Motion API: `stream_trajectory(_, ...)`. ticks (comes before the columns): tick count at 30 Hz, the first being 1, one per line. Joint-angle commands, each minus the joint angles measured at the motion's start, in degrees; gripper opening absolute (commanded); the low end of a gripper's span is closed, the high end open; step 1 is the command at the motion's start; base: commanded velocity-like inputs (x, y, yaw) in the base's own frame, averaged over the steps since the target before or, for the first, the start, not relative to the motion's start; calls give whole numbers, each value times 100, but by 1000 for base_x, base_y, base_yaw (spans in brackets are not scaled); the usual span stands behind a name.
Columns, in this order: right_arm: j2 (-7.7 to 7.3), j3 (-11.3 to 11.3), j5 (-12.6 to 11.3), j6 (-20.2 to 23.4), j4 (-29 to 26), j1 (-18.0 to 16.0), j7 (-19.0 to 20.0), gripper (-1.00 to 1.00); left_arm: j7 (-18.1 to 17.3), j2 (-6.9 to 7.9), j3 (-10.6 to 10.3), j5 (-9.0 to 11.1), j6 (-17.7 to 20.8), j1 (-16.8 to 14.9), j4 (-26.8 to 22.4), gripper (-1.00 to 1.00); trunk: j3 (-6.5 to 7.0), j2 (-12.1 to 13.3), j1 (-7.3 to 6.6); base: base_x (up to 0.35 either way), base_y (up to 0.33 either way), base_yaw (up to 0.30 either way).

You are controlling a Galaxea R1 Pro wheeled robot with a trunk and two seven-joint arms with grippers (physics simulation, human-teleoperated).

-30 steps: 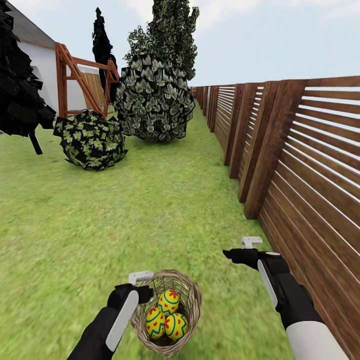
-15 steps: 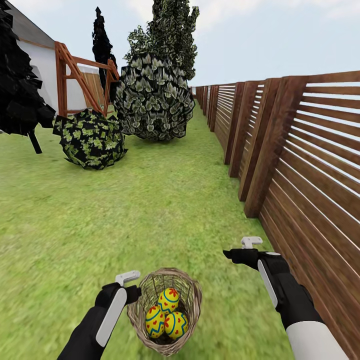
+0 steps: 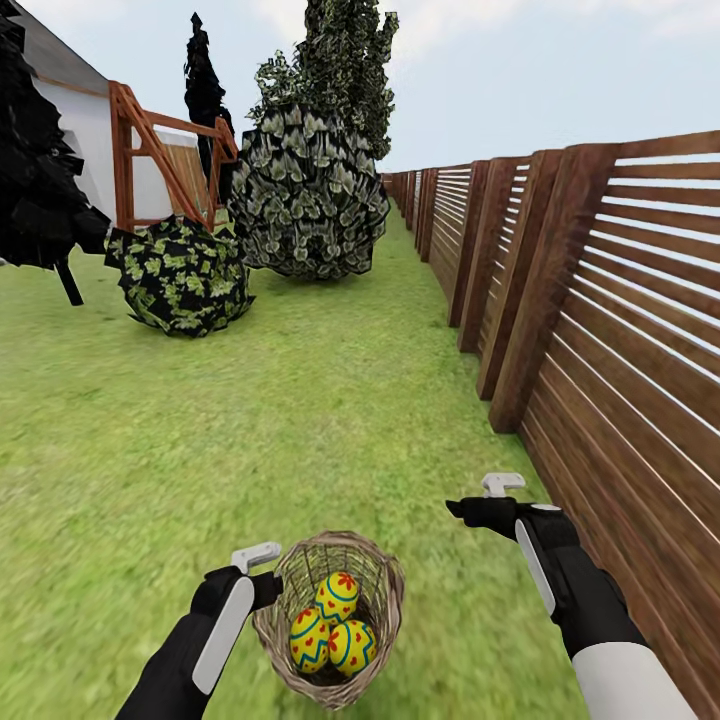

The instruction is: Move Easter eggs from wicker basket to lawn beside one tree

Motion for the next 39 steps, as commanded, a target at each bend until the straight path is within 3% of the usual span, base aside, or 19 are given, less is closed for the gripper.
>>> stream_trajectory(1,2,0,0,0,0,0,0,100,-1,4,1,0,0,0,4,100,-19,-42,23,22,0,0)
stream_trajectory(8,4,0,0,0,3,0,0,100,-7,-1,2,-20,0,-71,409,100,-144,-323,176,178,0,0)
stream_trajectory(39,9,-9,0,-18,0,0,0,100,-7,16,20,-5,0,-88,451,100,-701,-1566,857,11,0,0)
